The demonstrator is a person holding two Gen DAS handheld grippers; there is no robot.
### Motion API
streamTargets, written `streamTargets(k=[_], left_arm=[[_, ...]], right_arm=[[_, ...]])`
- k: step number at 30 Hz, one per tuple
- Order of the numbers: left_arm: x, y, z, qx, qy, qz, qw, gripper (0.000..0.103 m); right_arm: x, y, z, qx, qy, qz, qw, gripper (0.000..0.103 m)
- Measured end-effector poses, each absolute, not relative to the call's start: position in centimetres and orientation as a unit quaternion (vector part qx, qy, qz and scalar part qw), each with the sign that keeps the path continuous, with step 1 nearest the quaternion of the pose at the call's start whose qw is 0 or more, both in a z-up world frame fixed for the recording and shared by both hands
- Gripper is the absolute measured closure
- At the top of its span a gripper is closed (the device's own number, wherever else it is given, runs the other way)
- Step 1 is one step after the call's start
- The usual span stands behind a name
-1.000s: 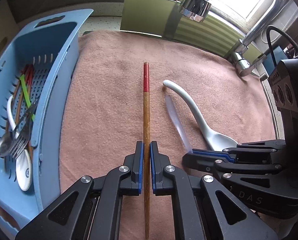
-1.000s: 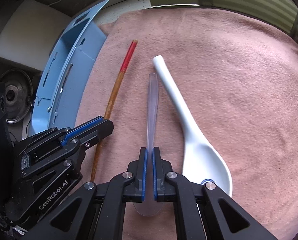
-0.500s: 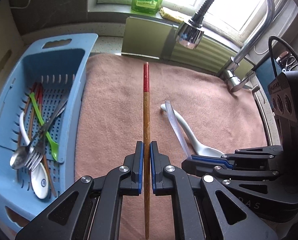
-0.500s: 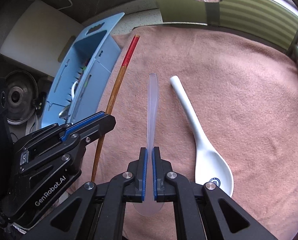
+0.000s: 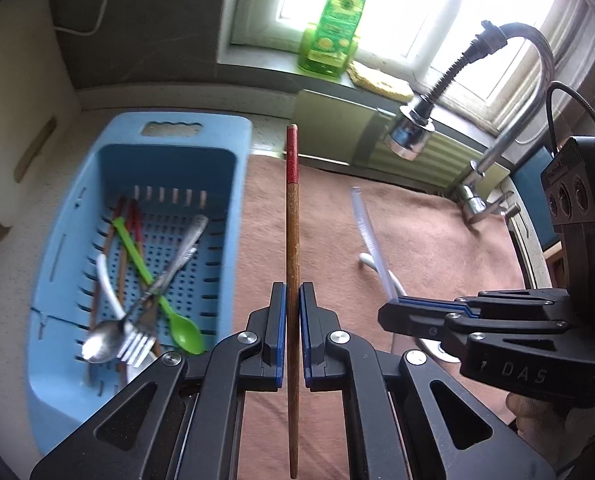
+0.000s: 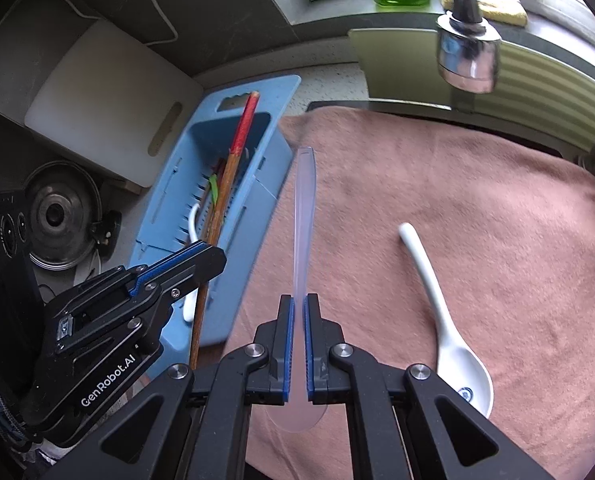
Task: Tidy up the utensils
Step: 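Lift and carry the chopstick with the left tool while the right tool carries the clear spoon to the basket, then lower both utensils into the blue basket and open both tools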
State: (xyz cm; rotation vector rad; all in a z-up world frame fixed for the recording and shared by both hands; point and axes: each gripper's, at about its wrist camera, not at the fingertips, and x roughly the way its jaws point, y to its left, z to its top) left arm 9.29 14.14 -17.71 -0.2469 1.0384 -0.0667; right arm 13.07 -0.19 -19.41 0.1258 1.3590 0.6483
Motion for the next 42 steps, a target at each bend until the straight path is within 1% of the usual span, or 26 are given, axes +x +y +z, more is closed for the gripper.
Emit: streamTargets(k=[10,17,33,42], left_arm=[[8.9,19.1,-17.3,-0.117,0.487,0.006,0.866,0.098],[9.0,21.7,-18.0,-0.124,0.489,0.024,0.863,0.098],[10.6,25.1,-20.5,-0.144,0.503,0.033,0.851,0.098],[12.0,25.9,-22.3,-0.146,0.522,0.043,0.840,0.098]], right_arm=[[14.0,6.3,-19.1,0.050,0.613,0.316,0.722,0.098],[14.7,9.6,-20.0,0.046,0.620,0.317,0.716,0.098],[16.4,12.6,-22.7,0.067,0.646,0.292,0.702,0.098],[16.7,14.1,-24.5,0.060,0.658,0.279,0.696,0.098]])
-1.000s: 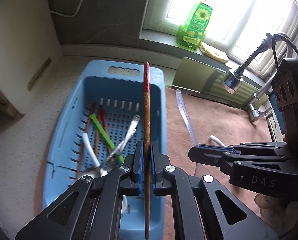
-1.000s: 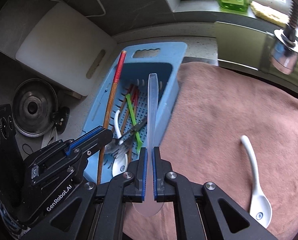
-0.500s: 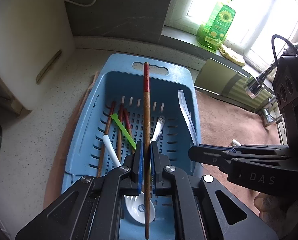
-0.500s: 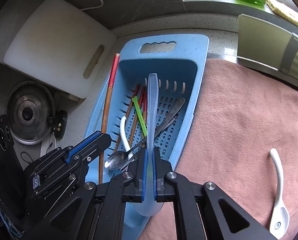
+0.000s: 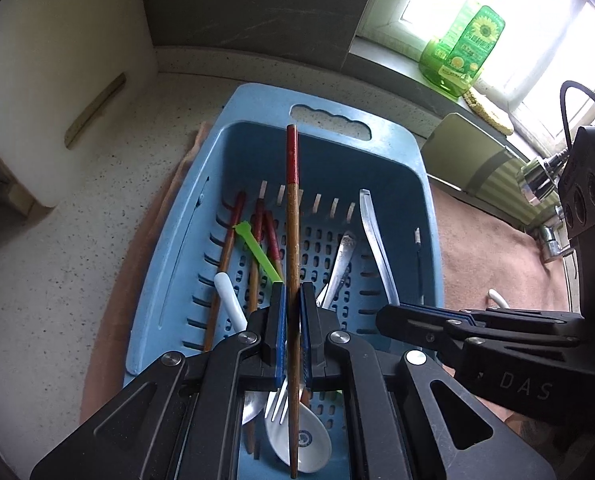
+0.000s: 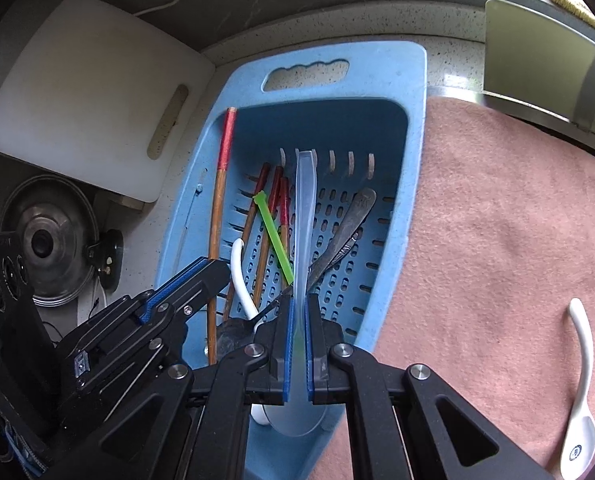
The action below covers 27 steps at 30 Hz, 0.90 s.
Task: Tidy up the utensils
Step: 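Lower both utensils into the blue basket and open both tools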
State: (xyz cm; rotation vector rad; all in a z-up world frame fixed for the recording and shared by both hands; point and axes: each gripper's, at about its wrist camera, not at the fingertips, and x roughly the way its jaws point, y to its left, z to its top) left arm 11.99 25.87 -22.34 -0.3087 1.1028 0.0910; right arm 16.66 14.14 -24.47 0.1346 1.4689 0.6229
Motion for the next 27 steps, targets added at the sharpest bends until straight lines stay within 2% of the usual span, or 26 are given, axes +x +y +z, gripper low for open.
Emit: streamTargets(k=[14,18,27], left_arm=[[13.1,25.9,-23.4,-0.139,0.532,0.048,0.834,0.097],[13.0,26.1,-23.3,-0.142,0.532,0.051,0.833,0.086],[12.5,26.2,-22.9,-0.140,0.528,0.059,0.836,0.086]], right_arm=[[16.2,14.8,-25.3,0.038,0.659,0.276,0.699,0.098],[16.4,14.5,-25.3,0.043,0.662,0.275,0.696,0.097],[16.3,14.2,-24.6,0.040,0.654,0.283,0.700,0.091]])
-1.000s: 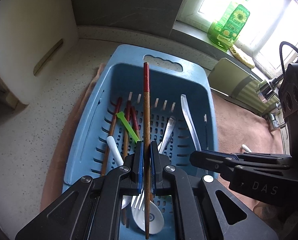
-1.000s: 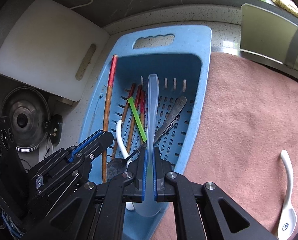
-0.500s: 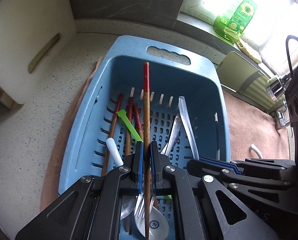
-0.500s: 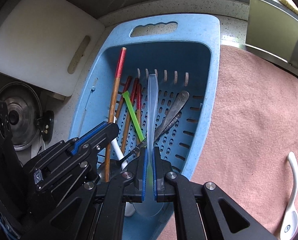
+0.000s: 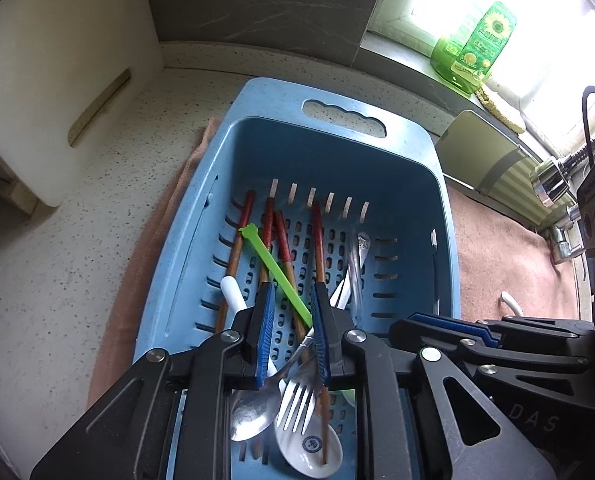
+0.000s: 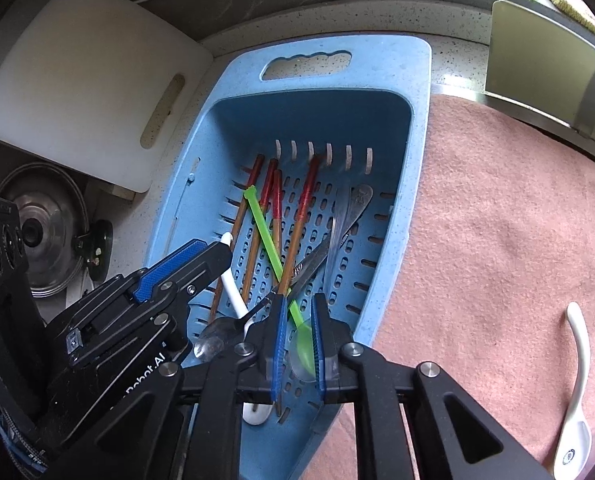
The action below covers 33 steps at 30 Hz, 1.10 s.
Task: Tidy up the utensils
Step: 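Lower both utensils into the blue basket and open both tools, then move the right tool back over the white ceramic spoon on the towel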
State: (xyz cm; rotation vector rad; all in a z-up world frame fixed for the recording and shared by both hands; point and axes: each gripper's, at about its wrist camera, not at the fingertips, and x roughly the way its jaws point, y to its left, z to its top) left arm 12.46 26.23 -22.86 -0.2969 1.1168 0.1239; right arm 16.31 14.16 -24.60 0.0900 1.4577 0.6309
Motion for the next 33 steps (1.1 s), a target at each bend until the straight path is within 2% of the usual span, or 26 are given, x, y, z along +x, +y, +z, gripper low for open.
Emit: streamTargets(k=[8,14,20,28,33], left_arm=[[11.3,25.9,-22.2,-0.135,0.524,0.071,0.838,0.086],[9.8,24.9,-20.5,-0.118,0.506,0.089,0.850,0.086],[8.3,22.9,-18.7,-0.106,0.486,0.104,0.861,0.086],[6.2,18.8,-16.8,-0.097,0.468,0.119,0.871,0.086],[5.1,15.8,-16.3,-0.092,0.464,0.119,0.873,0.086]], right_arm=[[15.8,13.1,-23.3,0.029,0.640,0.291,0.710,0.091],[15.2,11.2,-21.9,0.021,0.619,0.313,0.720,0.082],[14.0,9.2,-19.5,0.003,0.585,0.360,0.727,0.080],[12.7,5.3,-17.6,-0.005,0.564,0.390,0.727,0.068],[12.4,2.1,-16.8,-0.012,0.541,0.399,0.740,0.057]])
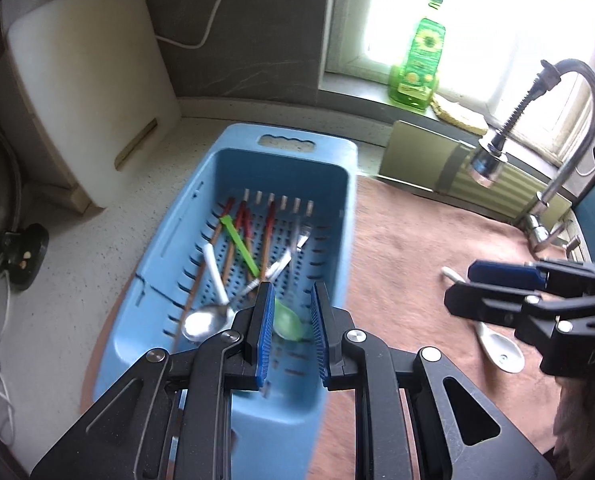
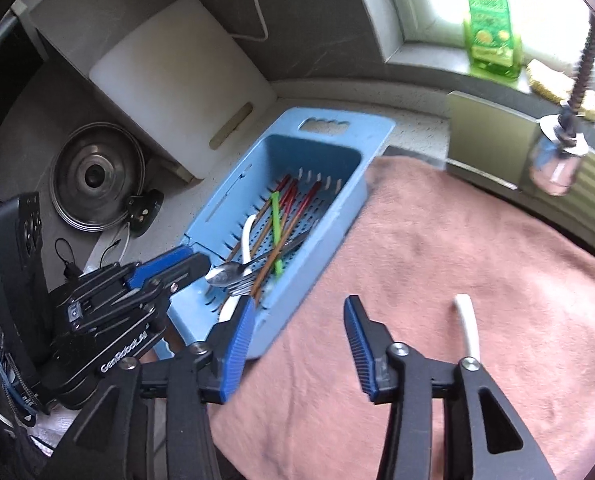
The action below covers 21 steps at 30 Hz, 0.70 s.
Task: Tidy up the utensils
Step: 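Move the right tool back over the white ceramic spoon on the towel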
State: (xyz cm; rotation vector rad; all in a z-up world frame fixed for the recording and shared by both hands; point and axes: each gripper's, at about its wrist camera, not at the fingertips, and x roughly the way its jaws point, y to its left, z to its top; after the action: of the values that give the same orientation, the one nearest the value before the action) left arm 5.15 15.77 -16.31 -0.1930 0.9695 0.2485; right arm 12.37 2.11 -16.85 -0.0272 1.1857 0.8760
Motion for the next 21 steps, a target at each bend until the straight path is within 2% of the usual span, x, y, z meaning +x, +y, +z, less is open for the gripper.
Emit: streamTargets(k=[5,12,21], left_arm=[[4.1,12.8,-16.5,-0.096,0.466,0.116,0.872,0.086],[2.9,8.7,-17.5,-0.109,0.475,0.107,0.867,0.086],[1.8,3.5,-19.3,-0.124,0.489,0.081,0.860,0.086]], right_arm=[[12.3,-1.1,-16.3,-0.030,0.534,0.405,0.742,0.051],[13.5,-6.3,-16.5,-0.002,0.541,0.398,0.741,0.047],[15.1,-10.2,-20.1,-0.023,0.600,0.374,0.707,0.047]])
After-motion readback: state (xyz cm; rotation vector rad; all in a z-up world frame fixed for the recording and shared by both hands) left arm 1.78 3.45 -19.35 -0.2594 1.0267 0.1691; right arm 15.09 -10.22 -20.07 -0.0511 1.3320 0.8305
